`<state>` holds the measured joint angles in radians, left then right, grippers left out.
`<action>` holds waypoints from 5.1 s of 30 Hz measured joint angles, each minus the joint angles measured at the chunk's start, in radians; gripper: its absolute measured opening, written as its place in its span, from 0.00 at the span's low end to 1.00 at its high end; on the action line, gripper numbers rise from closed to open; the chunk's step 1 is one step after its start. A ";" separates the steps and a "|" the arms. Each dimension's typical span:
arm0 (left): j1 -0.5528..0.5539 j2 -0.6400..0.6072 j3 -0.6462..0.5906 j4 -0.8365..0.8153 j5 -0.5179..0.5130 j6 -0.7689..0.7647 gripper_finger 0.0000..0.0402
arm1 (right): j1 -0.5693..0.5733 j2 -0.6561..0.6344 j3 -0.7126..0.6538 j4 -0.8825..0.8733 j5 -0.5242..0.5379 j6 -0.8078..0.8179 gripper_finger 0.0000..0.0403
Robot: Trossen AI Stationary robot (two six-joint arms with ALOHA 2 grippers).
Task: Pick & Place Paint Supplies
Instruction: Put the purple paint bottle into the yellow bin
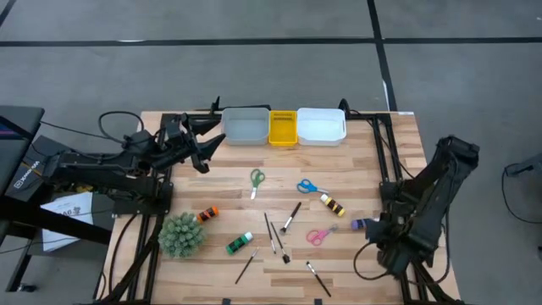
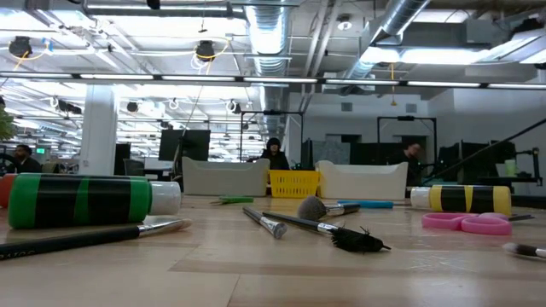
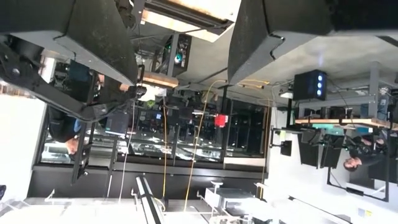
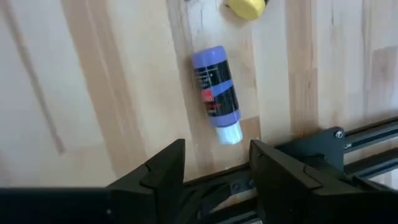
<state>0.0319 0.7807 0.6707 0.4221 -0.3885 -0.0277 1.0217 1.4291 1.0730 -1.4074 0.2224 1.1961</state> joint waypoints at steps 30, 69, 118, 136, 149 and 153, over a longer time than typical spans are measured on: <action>0.000 0.022 0.000 0.013 0.049 -0.007 0.57 | -0.329 -0.239 -0.419 0.362 -0.150 -0.303 0.43; 0.000 0.022 0.000 0.023 0.049 -0.008 0.54 | -0.350 -0.178 -0.537 0.714 -0.259 -0.303 0.35; -0.001 0.628 0.193 0.306 0.317 -0.190 0.62 | -1.022 0.074 0.459 0.592 -0.252 -1.064 0.35; -0.022 0.603 0.198 0.169 0.378 -0.227 0.59 | -1.029 0.113 0.545 0.563 -0.252 -1.128 0.35; -0.025 0.603 0.198 0.169 0.361 -0.244 0.33 | -1.029 0.113 0.545 0.564 -0.256 -1.117 0.35; -0.025 0.603 0.198 0.169 0.361 -0.251 0.29 | -1.029 0.113 0.544 0.572 -0.255 -1.109 0.38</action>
<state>0.0071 1.3842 0.8692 0.5911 -0.0277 -0.2788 -0.0071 1.5417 1.6169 -0.8358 -0.0327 0.0869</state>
